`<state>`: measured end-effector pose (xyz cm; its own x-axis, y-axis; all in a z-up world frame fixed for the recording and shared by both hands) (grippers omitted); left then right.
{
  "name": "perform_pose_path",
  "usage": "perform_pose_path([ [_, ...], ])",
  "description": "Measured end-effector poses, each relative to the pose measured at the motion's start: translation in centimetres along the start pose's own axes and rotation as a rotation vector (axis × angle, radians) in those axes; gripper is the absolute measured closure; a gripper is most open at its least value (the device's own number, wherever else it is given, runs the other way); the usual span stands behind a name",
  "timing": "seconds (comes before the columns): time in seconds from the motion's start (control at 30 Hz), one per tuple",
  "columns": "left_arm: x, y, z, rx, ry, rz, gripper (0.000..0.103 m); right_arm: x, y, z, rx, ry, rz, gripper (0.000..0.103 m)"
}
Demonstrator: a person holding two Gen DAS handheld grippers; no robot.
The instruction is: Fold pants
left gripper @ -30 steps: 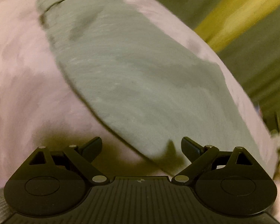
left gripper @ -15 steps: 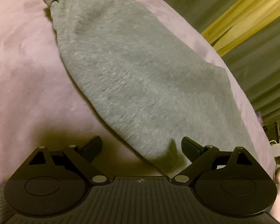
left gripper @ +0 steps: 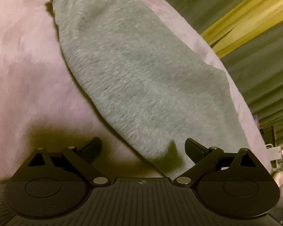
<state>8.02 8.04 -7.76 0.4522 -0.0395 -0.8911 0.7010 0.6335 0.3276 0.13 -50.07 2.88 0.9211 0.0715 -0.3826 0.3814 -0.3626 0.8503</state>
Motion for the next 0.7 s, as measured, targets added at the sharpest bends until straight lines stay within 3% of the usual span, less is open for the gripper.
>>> perform_pose_path([
  [0.07, 0.0, 0.0, -0.2, -0.015, -0.011, -0.007, 0.004, 1.5, -1.4, -6.5, -0.149, 0.112, -0.052, 0.093],
  [0.17, -0.1, 0.0, -0.3, -0.021, -0.017, -0.009, 0.004, 4.6, -6.7, -13.5, -0.327, 0.232, -0.185, 0.092],
  [0.23, -0.2, 0.0, -0.3, -0.017, -0.015, -0.007, 0.004, 7.3, -11.3, -15.8, -0.384, 0.257, -0.320, 0.092],
  [0.3, -0.2, 0.0, -0.3, -0.014, -0.017, -0.008, 0.004, 9.9, -16.2, -16.5, -0.430, 0.216, -0.503, 0.091],
  [0.33, -0.3, 0.0, -0.3, -0.012, -0.016, -0.009, 0.004, 10.5, -17.9, -16.5, -0.457, 0.202, -0.548, 0.091],
  [0.4, -0.3, 0.0, -0.3, -0.006, -0.018, -0.010, 0.004, 9.7, -18.2, -17.4, -0.550, 0.198, -0.518, 0.091],
  [0.53, -0.1, 0.0, -0.4, -0.014, -0.020, -0.016, 0.004, 8.0, -15.0, -17.0, -0.437, 0.223, -0.458, 0.091],
  [0.63, -0.1, -0.1, -0.2, -0.003, -0.018, -0.012, 0.003, 6.1, -14.3, -17.9, -0.432, 0.237, -0.402, 0.089],
  [0.7, -0.2, -0.1, -0.2, 0.001, -0.019, -0.010, 0.003, 6.2, -14.8, -17.8, -0.446, 0.264, -0.460, 0.082],
])
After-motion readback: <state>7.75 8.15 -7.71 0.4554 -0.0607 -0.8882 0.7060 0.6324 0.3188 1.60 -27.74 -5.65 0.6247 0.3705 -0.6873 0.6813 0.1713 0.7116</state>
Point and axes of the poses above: each gripper's, at about its wrist camera, not at the fingertips, and x roughly the way its jaws point, z to its right, y to its top, the point moved 3 cm from there along x, roughly the way its jaws point, and after that the axes turned 13 degrees about y, right-handed, at the moved point
